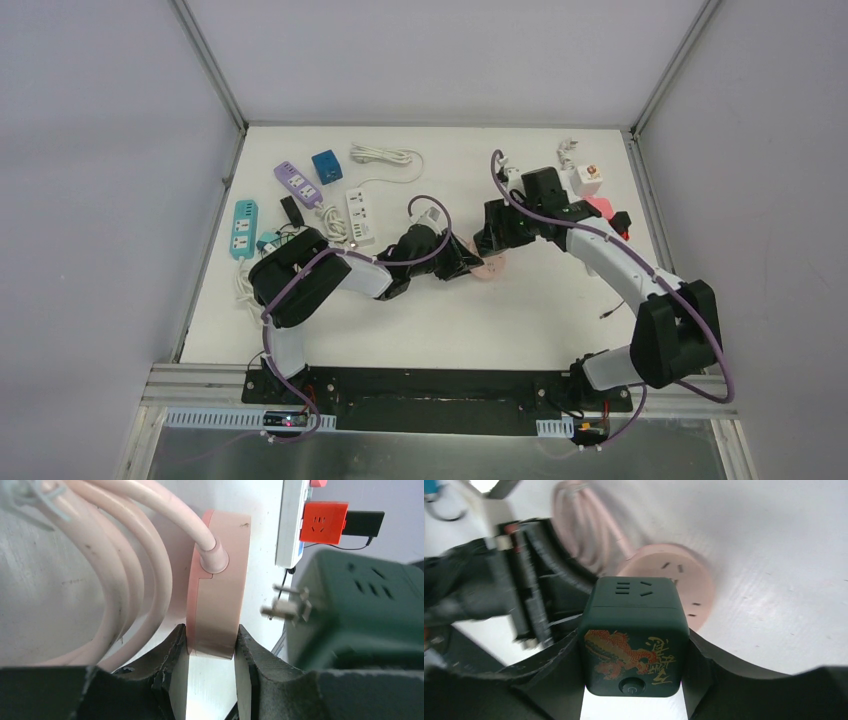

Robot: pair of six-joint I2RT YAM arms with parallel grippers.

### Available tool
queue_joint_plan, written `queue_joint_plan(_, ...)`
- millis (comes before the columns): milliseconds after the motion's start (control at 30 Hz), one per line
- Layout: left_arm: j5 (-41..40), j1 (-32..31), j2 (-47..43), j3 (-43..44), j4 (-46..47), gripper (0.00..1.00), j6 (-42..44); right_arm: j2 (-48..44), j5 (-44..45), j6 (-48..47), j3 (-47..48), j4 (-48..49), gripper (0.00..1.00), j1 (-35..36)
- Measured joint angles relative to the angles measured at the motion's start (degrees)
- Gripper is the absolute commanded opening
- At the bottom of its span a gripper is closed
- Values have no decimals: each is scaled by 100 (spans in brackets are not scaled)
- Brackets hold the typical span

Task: Pull the plug off the socket
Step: Remove the plug from the socket.

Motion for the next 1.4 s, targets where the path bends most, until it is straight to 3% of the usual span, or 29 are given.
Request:
queue_joint_plan(167,-4,2,0,61,-44,0,22,-282,-1491,15,-13,-55,0,-474)
queue_joint_plan(300,-2,37,-50,109,-216,42,96,-337,-2634,-68,-15,-59,0,-1036)
queue_joint_plan(400,-20,31,-225,188,-634,60,310,-367,-3226,-116,-92,-50,0,-1381)
queue_joint_plan(467,-70,37,-376,197,-1010,67,472,-404,-3530,-140,-153,-57,0,-1587)
queue_joint_plan(933,-168,72,-2218,98,-2754,72,1838,-599,-4459,-116,-522,227,0,-2048)
queue_joint_plan(1000,-199,72,-2791,-22,-2955,78,2286,-597,-4555,-66,-586,341,0,-2059)
queue_joint_plan(1133,-212,72,-3921,-208,-3025,98,3296,-588,-4819,170,-710,662,0,-2061)
queue_joint_plan(1400,-304,72,-5056,-573,-2815,99,5034,-433,-5272,874,-1010,1469,0,-1897)
